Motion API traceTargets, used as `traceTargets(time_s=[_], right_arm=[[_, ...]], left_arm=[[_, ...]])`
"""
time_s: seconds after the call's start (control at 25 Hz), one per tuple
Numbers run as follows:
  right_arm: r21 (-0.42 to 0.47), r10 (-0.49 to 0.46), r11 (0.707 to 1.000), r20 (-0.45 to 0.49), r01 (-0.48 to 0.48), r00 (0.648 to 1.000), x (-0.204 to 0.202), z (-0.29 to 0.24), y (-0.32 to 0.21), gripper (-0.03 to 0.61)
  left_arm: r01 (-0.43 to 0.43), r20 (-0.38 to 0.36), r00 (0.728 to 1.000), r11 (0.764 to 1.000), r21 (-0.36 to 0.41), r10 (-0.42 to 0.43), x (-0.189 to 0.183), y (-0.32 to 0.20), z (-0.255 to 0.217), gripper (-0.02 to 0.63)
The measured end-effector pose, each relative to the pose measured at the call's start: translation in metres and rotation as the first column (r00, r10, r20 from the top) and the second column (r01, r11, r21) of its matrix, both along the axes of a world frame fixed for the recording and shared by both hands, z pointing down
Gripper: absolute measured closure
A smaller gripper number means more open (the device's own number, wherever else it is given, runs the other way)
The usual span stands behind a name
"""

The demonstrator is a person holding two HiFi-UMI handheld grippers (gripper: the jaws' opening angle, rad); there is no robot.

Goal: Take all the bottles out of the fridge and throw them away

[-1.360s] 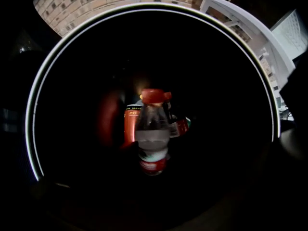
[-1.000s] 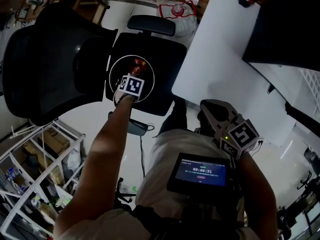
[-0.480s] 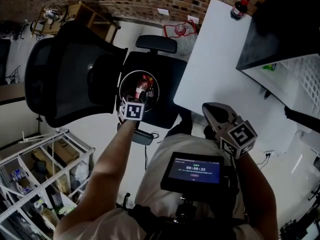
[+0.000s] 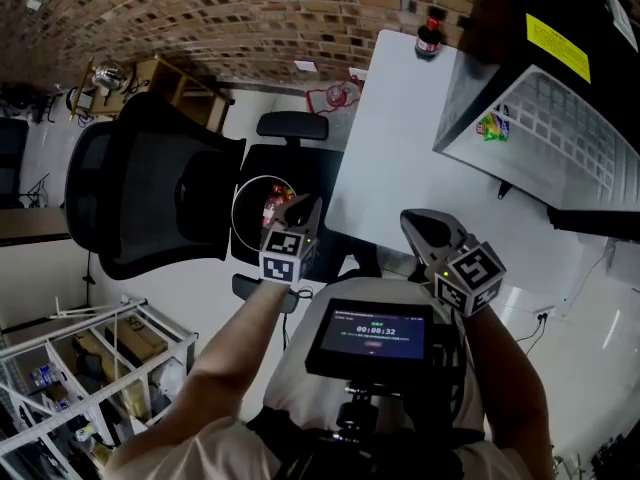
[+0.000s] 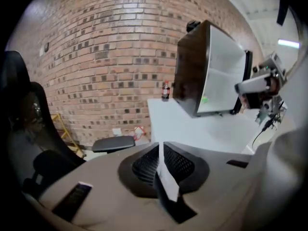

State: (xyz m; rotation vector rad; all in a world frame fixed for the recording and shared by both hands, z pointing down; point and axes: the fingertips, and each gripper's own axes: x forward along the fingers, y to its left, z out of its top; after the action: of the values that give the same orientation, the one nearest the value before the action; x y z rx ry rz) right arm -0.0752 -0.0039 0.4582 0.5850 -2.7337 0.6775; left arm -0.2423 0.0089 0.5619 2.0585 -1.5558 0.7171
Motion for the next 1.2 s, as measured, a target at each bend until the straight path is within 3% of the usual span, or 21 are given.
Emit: traceTargets(time_s=[0.16, 0.36, 0.64, 0.92, 1.2], right_arm=[[0.017, 0.057, 0.998, 0.018, -0.057, 0.998, 0.029, -0.009, -0.007, 0.574], [0.033, 0.131, 0.991, 0.025, -0.132, 0.991, 0.077, -0.012, -0.015, 0.574], [0.034, 0.235, 0.971, 0.039, -0.236, 0.971, 0.145, -0.012, -0.024, 0.574], [0.046, 0.306, 0.950, 0.064, -0.309, 0.950, 0.194, -0.017, -0.037, 0.574], [0.052, 0.350, 0.934, 0.080, -0.354, 0.933, 0.233, -0.019, -0.046, 0.574]], left_arm=[[-0.064, -0.113, 0.991, 0.996, 0.065, 0.071, 0.048, -0.004, -0.030, 0.572], [-0.099, -0.194, 0.974, 0.990, 0.099, 0.116, 0.102, -0.018, -0.045, 0.572], [-0.238, -0.213, 0.940, 0.959, 0.151, 0.267, 0.195, -0.051, -0.067, 0.572], [-0.350, -0.284, 0.873, 0.915, 0.199, 0.396, 0.279, -0.069, -0.094, 0.575], [-0.410, -0.285, 0.843, 0.888, 0.208, 0.456, 0.329, -0.077, -0.100, 0.578]])
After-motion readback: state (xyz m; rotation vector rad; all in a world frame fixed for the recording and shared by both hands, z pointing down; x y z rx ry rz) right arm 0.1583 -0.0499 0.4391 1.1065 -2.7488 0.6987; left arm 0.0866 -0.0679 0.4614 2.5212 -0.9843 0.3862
